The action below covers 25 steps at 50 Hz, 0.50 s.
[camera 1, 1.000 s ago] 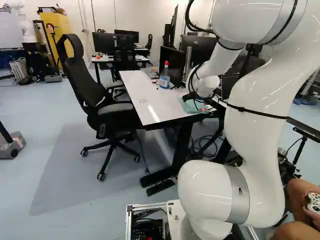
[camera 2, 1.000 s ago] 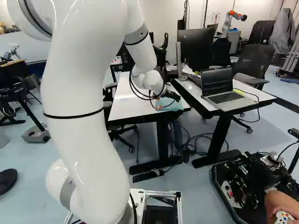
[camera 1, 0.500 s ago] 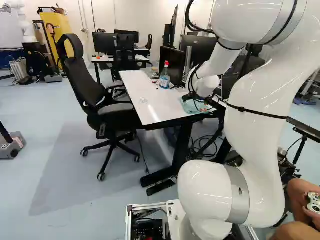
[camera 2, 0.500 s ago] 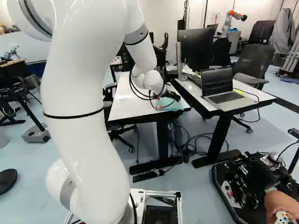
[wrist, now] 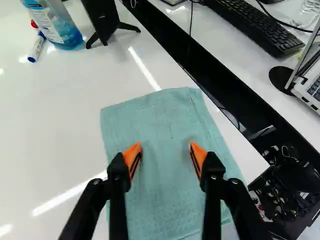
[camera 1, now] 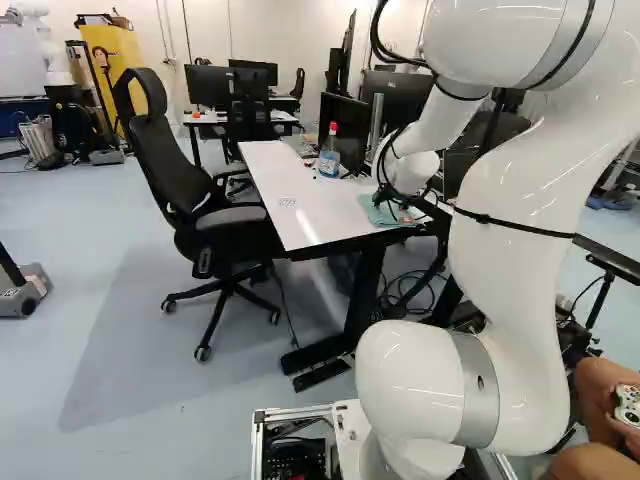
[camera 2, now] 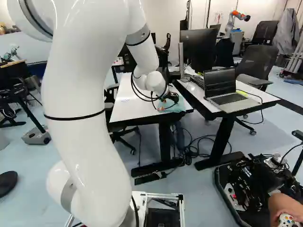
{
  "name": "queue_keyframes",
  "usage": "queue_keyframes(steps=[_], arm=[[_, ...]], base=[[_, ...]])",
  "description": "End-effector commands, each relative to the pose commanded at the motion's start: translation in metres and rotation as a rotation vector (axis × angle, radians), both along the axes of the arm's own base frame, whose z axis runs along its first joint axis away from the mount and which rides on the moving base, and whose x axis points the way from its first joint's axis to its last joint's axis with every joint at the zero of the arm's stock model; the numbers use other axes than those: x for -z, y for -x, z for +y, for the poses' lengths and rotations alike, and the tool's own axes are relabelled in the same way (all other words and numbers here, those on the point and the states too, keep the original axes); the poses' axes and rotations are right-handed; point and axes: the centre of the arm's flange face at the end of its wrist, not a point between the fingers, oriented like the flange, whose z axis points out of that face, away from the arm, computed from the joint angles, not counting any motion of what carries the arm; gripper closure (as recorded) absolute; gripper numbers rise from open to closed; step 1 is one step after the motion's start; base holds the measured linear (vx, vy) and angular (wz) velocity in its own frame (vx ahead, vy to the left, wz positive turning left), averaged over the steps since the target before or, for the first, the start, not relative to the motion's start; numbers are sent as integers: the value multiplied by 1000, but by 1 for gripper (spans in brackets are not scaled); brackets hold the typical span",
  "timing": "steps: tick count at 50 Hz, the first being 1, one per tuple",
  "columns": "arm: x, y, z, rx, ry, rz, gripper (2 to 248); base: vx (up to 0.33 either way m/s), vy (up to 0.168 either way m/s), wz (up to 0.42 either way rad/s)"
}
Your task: Clean the table with the green towel
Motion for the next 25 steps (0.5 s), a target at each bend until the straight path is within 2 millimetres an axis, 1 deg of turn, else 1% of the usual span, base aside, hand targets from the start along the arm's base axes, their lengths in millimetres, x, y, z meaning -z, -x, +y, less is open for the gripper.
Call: queue_keyframes(steps=[3,4,8,9,14,15,19,20,25], arm=[[0,0,0,0,0,0,103],[0,0,0,0,0,0,141],[0,0,0,0,0,0,141],[0,0,0,0,0,0,178],[0,0,0,0,0,0,178],[0,0,0,0,0,0,212],[0,0,0,0,0,0,212],[0,0,0,0,0,0,229],[0,0,0,0,0,0,229]], base=[[0,0,0],[0,0,0],[0,0,0],[0,0,0],[0,0,0],[0,0,0],[0,0,0],[0,0,0],[0,0,0]])
